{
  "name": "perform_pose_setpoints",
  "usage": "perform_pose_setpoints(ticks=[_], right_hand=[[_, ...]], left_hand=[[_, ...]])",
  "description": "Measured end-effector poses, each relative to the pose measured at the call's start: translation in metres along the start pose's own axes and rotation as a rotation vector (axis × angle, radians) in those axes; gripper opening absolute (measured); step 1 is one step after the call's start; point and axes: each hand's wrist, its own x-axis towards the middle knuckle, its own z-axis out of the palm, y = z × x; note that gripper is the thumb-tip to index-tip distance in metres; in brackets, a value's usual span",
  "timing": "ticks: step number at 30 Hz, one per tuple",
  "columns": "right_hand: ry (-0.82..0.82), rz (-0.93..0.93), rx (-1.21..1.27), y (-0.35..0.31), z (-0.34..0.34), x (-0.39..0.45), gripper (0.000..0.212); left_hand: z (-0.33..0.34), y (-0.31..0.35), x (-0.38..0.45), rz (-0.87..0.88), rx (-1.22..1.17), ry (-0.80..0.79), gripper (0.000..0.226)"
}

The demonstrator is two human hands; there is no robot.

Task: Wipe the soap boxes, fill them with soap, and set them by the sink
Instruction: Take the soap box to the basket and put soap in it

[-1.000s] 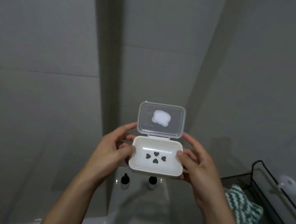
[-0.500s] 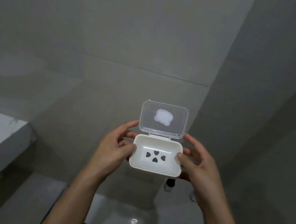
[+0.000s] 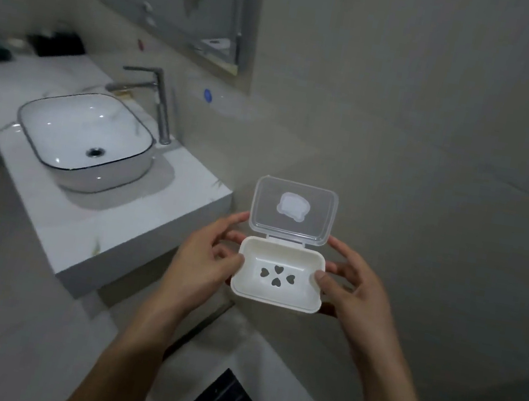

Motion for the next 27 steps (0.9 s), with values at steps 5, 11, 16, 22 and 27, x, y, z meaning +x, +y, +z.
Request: perform_pose_setpoints(ticks=[5,11,16,22,27], right_hand=[[-0.216,-0.018,-0.007,-0.001,0.069,0.041,0.056],[-0.478,-0.052,-0.033,-0.006,0.137,0.089,0.055],[-0.683,-0.06,-0.027,-0.013,0.181,0.12,0.056],[-0.885,-0.04,-0.053,-0.012,0.215,0.14,0.053],[-1.029,-0.066,-0.072,-0.01,0.246,0.139,0.054]], left_hand=[[-0.059,-0.011,-0.009,-0.031,0.046,0.236,0.067],[-0.101,-0.016,-0.016,-0.095,0.092,0.511,0.064],[-0.118,-0.019,-0.015,-0.149,0.108,0.73,0.063],[-0.12,-0.028,-0.022,-0.21,0.138,0.913,0.063],[-0.127,-0.033,-0.038,-0.269,0.19,1.037,0.062]])
